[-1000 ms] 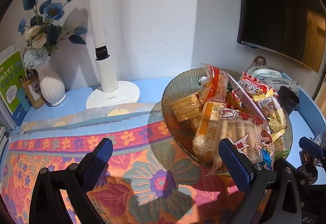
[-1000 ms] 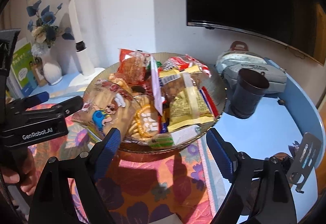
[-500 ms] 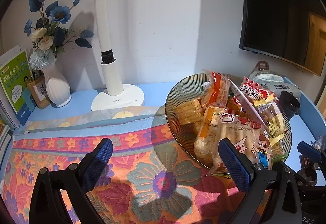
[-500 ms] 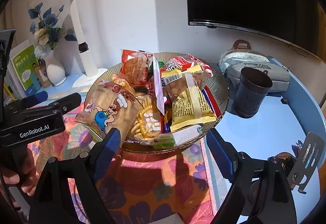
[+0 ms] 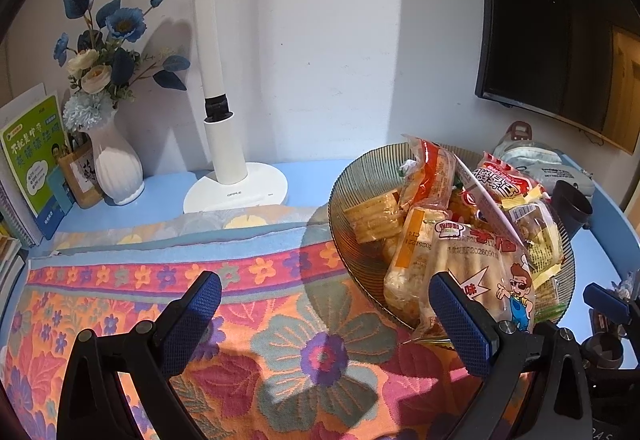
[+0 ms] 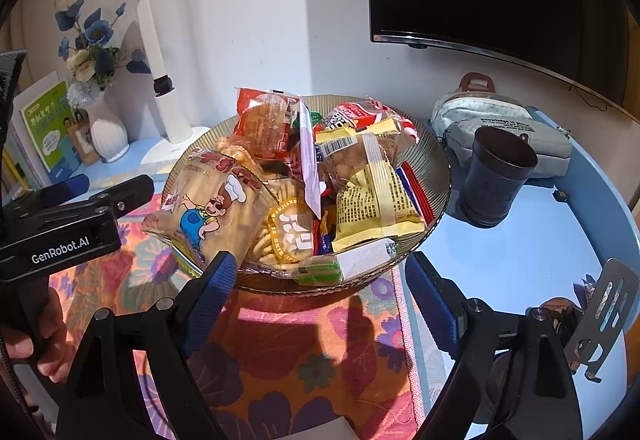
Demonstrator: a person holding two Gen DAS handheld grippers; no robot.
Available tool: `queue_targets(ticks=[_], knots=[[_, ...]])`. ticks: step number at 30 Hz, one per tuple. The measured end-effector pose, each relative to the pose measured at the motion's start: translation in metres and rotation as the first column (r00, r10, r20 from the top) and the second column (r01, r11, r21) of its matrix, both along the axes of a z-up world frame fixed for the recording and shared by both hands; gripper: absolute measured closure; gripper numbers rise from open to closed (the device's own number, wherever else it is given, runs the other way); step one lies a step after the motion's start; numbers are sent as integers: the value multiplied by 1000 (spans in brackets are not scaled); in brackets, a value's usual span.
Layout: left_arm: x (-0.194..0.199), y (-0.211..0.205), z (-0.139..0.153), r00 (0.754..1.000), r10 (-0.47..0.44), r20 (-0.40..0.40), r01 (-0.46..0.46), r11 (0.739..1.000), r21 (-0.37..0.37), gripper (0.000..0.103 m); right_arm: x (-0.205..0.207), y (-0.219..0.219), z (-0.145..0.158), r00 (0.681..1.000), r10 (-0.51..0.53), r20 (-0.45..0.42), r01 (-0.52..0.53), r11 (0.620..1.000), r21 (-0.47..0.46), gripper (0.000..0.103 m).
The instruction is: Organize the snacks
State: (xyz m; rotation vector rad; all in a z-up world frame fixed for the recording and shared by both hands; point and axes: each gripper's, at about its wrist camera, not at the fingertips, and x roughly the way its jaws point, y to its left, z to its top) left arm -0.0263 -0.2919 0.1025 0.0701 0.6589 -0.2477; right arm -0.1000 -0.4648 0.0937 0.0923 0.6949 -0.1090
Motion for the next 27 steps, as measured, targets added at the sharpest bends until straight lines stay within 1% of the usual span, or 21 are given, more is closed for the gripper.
queue_targets(ticks=[27], knots=[[0, 7, 1, 1000, 22, 7, -22, 1000, -8, 0, 0, 0, -1, 1000, 6, -11, -6, 1000, 2, 16]])
